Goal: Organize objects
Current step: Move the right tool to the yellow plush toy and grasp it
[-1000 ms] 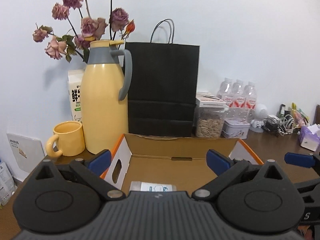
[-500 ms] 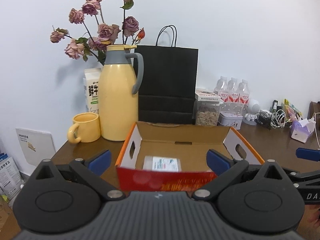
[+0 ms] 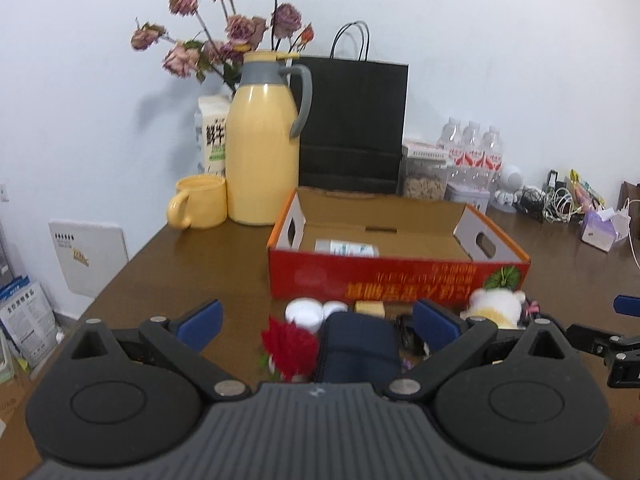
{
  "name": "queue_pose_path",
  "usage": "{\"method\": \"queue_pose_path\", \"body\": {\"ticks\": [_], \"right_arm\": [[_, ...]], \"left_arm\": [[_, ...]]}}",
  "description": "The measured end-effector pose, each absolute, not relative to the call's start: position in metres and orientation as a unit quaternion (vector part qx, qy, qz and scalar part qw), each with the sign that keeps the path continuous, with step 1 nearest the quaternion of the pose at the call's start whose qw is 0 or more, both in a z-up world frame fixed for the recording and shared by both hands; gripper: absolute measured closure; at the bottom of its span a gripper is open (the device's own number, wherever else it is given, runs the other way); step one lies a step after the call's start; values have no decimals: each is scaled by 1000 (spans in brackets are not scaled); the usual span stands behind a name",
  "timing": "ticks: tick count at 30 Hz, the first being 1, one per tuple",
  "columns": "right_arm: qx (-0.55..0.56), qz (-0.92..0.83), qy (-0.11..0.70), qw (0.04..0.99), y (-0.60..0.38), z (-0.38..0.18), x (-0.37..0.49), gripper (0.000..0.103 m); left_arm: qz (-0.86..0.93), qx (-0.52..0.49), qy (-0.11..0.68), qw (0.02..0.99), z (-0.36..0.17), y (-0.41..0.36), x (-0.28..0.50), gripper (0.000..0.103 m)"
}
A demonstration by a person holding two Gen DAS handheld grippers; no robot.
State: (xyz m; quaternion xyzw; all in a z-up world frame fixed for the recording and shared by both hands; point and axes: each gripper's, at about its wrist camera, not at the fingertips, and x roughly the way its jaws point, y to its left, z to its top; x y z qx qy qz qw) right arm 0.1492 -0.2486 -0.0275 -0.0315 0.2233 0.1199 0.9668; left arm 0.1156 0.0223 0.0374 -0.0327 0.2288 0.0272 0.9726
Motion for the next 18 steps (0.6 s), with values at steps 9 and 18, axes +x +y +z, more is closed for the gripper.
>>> {"method": "queue_pose_path", "body": {"ticks": [9,18], "right_arm": [[-35,126,253,959,-250,-52,135,0],[-76,143,259,952,-231,-61,160,0]], "left_arm": [[31,-43,259,964,10,33,98,0],[35,-46,264,963,5,37,99,0]]}}
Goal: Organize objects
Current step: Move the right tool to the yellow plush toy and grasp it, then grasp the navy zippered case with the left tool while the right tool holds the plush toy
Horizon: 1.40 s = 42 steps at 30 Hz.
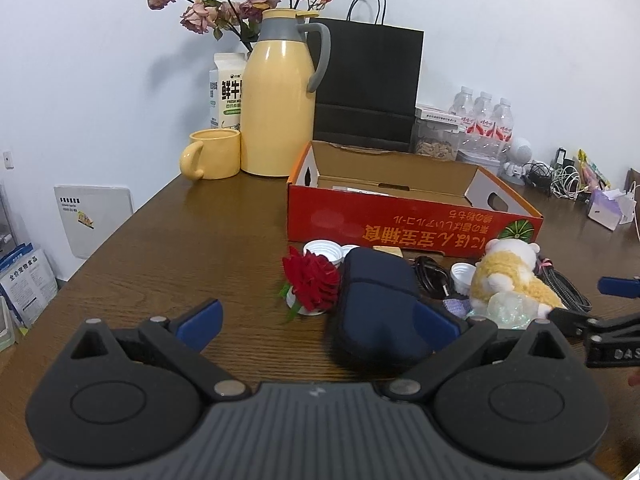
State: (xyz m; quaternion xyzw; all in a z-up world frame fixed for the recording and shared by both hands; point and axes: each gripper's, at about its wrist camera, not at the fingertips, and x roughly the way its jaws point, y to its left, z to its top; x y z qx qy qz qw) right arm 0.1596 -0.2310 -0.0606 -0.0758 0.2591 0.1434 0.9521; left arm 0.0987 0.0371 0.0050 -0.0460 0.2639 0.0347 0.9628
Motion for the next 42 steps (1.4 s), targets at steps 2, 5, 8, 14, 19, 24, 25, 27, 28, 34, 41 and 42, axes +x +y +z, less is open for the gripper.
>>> {"method": "queue_pose_path", "body": {"ticks": [2,5,8,14,19,24,25,27,28,34,41,42], "right_arm": [[-78,157,260,949,-227,-61,170,0],[-73,180,266,944,-222,-61,185,0],[-65,205,276,937,-216,-62,197,0],[-51,216,289,931,-202,-68,210,7],[-42,222,299,927,-194,-72,221,36],[-49,230,307,922,-187,-80,222,53],[-49,231,302,924,-188,-80,220,54],[-49,233,288,927,-189,-79,216,55],[-53,232,279,930,-188,-79,213,55],[-79,227,212,947,-187,-72,189,56],[-59,188,166,966,-206,-63,179,56],[-57,186,165,967,-208,-64,180,56]], "left_arm": [[37,-47,264,963,4,39,98,0],[42,-49,265,962,4,41,97,0],[45,-50,268,961,2,44,96,0],[48,-51,272,960,-1,46,99,0],[49,-51,277,958,-5,45,102,0],[50,-51,280,957,-8,44,105,0],[49,-51,280,958,-9,44,106,0],[47,-50,280,958,-10,42,107,0],[47,-49,280,958,-10,42,108,0],[38,-41,282,958,-12,34,114,0],[25,-23,285,958,-14,18,127,0],[23,-20,286,958,-15,16,128,0]]}}
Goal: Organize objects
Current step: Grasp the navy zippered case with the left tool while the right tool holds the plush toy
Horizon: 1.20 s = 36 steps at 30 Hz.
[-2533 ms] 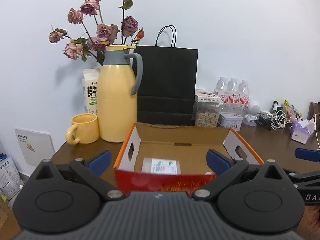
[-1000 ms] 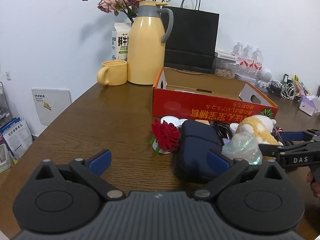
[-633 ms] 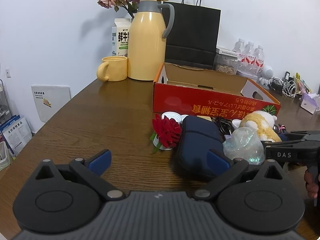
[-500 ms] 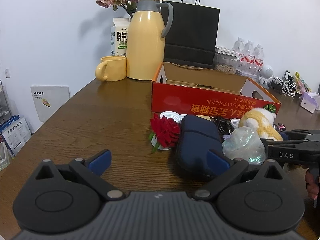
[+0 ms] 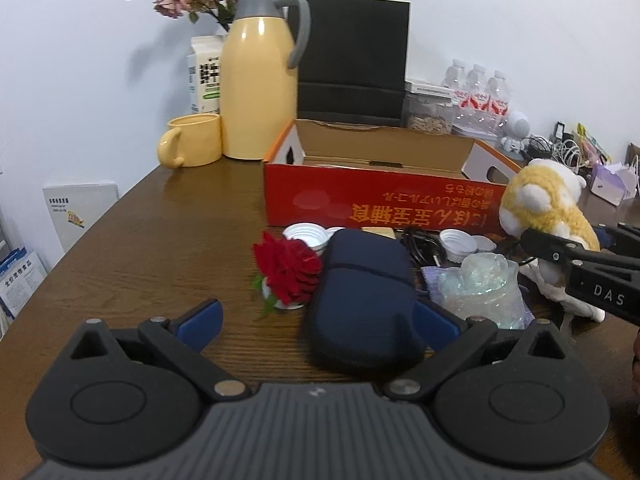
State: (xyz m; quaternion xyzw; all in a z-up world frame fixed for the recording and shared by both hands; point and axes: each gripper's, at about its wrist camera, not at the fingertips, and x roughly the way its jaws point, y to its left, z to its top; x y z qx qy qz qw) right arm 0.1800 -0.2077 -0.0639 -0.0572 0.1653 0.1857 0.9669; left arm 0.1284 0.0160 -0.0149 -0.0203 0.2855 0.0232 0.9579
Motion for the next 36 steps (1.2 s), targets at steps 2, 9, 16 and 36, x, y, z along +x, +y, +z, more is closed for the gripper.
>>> {"method": "queue_pose_path", "body": {"ticks": [2,9,16,36], "right_arm": [[-56,183,165,968,-210,-64,181,56],[-60,182,159,968,-211,-67,178,56],[-67,181,158,969,-209,-69,177,56],[-72,181,160,968,-208,-71,176,56]], "left_arm": [[23,-17,285,958,-16,13,131,0],[55,-28,270,961,-12,28,144,0],[90,-53,278,955,-14,55,171,0],[-17,14,235,972,-7,7,177,16]]}}
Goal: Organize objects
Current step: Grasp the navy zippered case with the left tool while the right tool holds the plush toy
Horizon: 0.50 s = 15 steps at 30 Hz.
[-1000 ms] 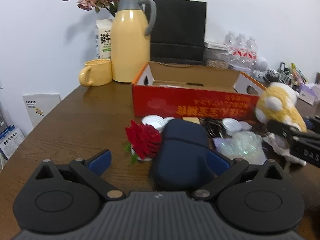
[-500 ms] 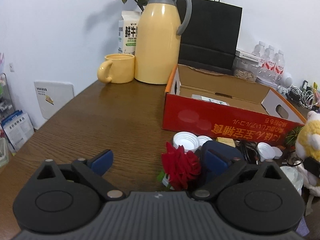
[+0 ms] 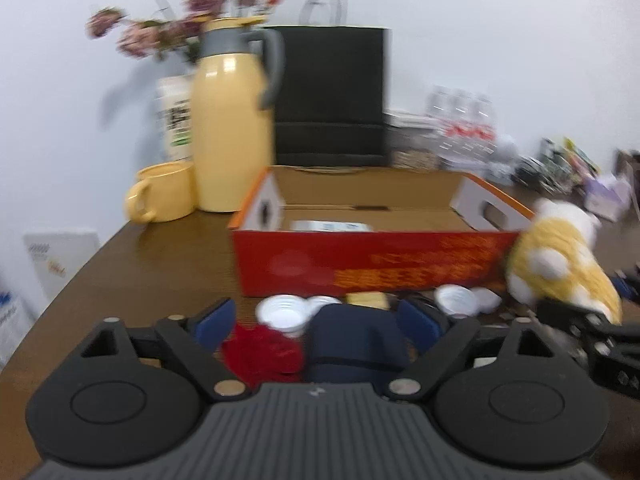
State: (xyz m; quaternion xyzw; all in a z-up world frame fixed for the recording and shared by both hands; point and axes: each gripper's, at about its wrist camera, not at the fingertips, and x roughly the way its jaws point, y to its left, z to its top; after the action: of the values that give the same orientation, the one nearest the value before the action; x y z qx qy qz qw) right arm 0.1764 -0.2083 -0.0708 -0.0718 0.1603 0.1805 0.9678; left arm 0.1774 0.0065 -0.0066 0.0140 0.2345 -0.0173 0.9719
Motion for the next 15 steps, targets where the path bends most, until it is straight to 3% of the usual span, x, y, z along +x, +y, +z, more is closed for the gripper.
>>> {"method": "queue_pose_path", "body": {"ticks": [3,6,15], "right_arm": [[-72,181,160,968,-208,-71,176,56],[-72,181,160,968,-209,-71,176,56],[-72,182,159,968,-208,-70,175,55]], "left_arm": [[-43,41,248,967,-14,-7,179,24],[-58,53,276,958,-24,-14,187,26],[-38,49,308,949,-36,-17,195,17]]}}
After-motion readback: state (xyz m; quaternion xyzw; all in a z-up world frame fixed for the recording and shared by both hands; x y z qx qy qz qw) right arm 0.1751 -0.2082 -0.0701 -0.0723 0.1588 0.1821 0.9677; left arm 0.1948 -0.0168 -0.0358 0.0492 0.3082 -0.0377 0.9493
